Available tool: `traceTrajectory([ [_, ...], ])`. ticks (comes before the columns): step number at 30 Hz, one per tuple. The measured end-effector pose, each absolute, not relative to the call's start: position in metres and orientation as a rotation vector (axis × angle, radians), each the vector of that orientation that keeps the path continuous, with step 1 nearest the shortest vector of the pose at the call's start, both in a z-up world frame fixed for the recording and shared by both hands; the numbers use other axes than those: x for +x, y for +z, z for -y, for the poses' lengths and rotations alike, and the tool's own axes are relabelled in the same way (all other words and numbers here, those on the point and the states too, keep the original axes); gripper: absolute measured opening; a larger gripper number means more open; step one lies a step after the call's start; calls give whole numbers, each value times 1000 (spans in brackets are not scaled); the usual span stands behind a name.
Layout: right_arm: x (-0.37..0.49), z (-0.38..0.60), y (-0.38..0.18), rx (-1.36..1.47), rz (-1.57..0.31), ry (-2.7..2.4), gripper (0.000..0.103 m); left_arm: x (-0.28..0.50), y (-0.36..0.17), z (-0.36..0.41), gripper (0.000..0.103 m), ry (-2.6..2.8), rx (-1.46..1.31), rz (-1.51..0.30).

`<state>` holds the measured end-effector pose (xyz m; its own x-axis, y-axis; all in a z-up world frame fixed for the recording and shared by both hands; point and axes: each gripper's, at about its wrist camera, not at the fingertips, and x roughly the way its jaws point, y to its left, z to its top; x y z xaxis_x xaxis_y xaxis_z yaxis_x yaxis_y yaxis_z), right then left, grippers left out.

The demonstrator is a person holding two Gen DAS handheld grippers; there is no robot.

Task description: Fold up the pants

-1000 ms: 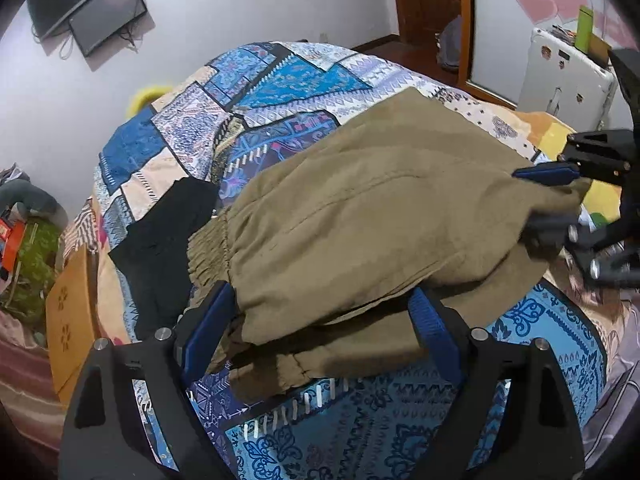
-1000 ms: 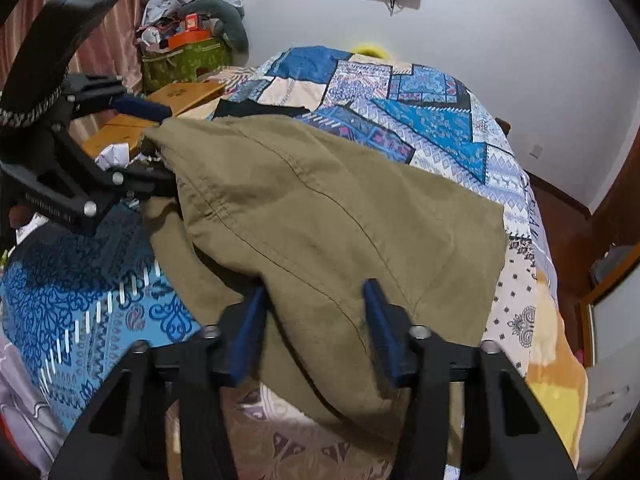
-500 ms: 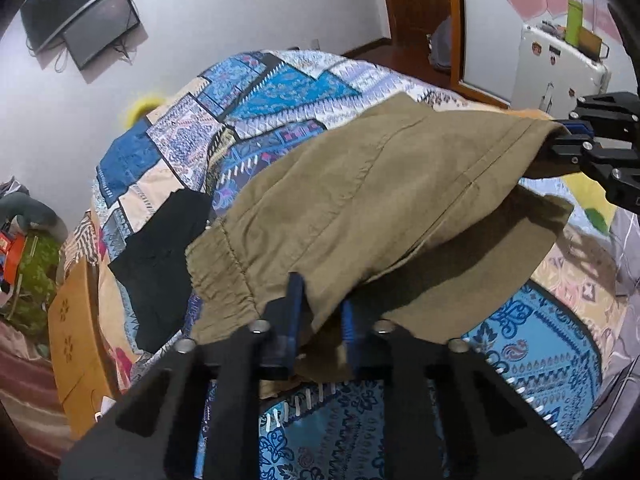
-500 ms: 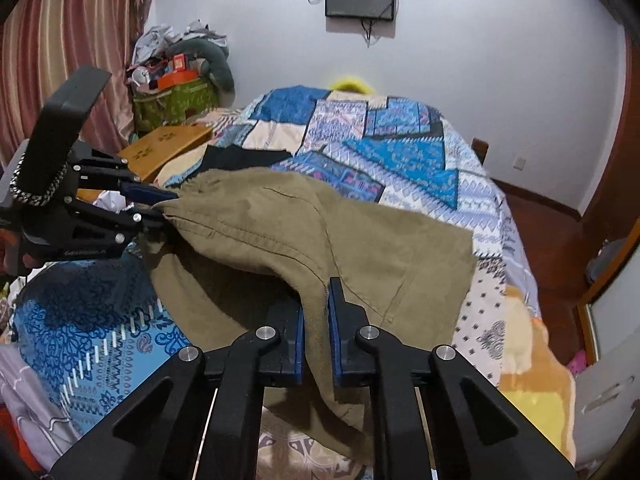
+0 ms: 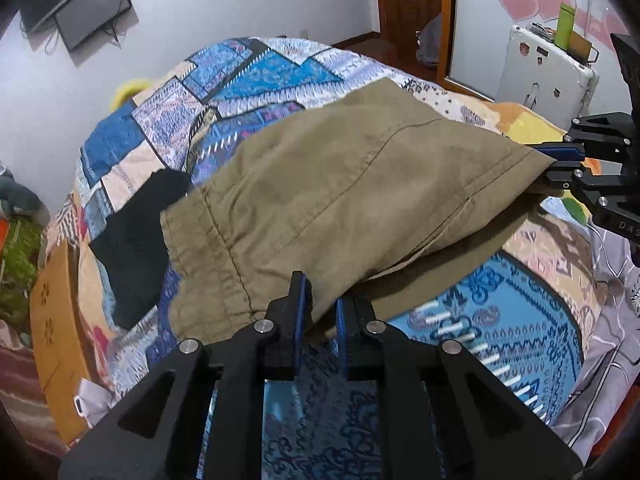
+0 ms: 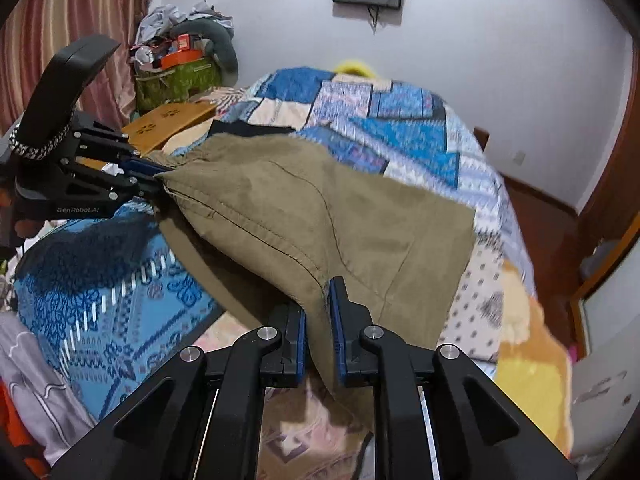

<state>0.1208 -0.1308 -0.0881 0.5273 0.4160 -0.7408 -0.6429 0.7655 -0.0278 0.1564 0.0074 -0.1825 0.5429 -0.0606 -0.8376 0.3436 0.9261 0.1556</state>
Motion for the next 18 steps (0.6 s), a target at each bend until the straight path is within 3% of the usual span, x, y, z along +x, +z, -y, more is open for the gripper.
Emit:
traceTrajectory([
  [3,117,135,-89,-292,-809,641,15,148,-182,-9,19,-245,310,-979],
  [7,108,138,-78,-271,-793,653,38,138,-167,-15,30,-256,277,-962],
  [18,127,114,-57,-103,-731,685,39,167,-130,-42,38,-187,118,-878],
])
